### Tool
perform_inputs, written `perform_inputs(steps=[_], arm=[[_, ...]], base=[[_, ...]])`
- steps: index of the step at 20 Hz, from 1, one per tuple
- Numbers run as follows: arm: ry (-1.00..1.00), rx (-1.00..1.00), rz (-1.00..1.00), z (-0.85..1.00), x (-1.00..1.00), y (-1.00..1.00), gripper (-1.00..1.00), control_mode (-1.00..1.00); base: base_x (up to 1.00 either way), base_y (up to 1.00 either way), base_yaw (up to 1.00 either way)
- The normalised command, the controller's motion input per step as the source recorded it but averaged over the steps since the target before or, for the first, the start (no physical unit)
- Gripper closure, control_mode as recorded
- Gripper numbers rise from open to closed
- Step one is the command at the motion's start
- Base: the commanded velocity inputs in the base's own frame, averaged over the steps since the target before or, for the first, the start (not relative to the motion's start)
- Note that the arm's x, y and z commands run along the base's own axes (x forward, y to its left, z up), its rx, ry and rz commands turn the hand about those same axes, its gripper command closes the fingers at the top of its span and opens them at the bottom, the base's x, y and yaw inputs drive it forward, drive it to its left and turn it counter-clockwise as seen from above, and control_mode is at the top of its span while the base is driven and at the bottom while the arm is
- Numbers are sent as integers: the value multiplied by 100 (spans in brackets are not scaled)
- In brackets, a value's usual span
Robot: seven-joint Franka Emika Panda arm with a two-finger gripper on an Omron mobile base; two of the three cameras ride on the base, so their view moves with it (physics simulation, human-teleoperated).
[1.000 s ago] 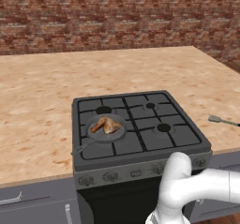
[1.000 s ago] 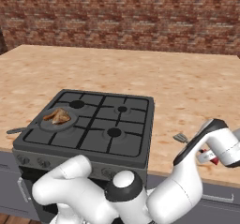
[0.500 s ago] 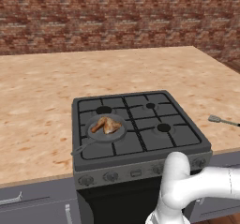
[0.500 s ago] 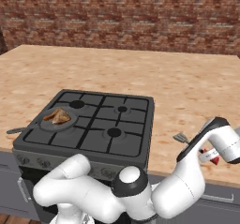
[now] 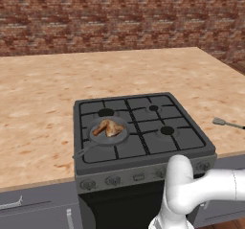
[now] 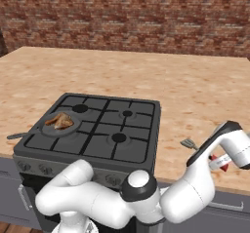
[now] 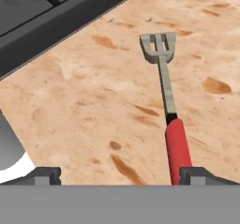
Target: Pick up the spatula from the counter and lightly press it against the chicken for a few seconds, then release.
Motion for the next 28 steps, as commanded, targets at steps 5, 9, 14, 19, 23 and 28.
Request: perform_inputs(steps=[5, 9, 14, 19, 23, 28], arm=[[0, 1, 3, -2, 1, -6, -100, -100], [0, 1, 2, -2, 9, -4, -100, -100], [0, 1, 0, -1, 13, 0, -100, -100], [0, 1, 0, -2, 11, -6, -100, -100], [0, 2, 0, -5, 11, -11, -100, -100], [0, 2, 0, -9, 14, -11, -100, -100]], base=[[0, 0, 0], [0, 0, 0], [0, 0, 0], [0, 0, 0], [0, 0, 0], [0, 0, 0]])
